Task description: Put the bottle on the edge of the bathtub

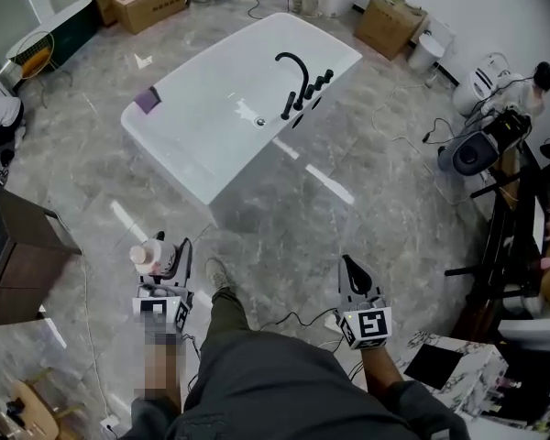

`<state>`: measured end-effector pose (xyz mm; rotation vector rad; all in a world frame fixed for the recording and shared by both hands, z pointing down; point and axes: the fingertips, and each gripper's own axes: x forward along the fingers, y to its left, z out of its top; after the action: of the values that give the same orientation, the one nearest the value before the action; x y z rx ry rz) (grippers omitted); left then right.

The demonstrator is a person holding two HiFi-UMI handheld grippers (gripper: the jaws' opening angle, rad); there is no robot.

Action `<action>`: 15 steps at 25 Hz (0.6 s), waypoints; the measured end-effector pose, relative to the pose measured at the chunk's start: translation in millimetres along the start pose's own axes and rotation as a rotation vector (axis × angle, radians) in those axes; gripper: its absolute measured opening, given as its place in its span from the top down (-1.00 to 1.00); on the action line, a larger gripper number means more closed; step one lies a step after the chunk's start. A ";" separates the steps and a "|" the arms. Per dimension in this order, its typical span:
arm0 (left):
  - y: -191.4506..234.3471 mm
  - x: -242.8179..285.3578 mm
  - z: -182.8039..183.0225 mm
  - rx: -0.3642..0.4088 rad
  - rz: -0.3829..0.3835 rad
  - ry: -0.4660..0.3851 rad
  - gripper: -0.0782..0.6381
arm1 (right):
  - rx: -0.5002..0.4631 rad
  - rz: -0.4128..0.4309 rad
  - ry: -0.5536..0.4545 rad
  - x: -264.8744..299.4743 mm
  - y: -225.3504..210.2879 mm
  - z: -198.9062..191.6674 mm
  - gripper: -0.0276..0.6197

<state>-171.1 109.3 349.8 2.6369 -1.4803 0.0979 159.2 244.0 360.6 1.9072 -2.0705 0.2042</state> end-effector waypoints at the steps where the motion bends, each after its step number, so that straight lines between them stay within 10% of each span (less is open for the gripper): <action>1: 8.9 17.3 -1.2 0.000 -0.006 -0.002 0.16 | -0.005 -0.013 0.014 16.2 -5.7 3.5 0.91; 15: 93.9 201.5 -58.3 -0.022 -0.065 0.043 0.16 | -0.049 -0.066 0.089 209.9 -35.9 45.5 0.91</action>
<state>-146.3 -101.9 436.8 2.6456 -1.3737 0.1308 176.2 27.9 382.3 1.8987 -1.9351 0.2169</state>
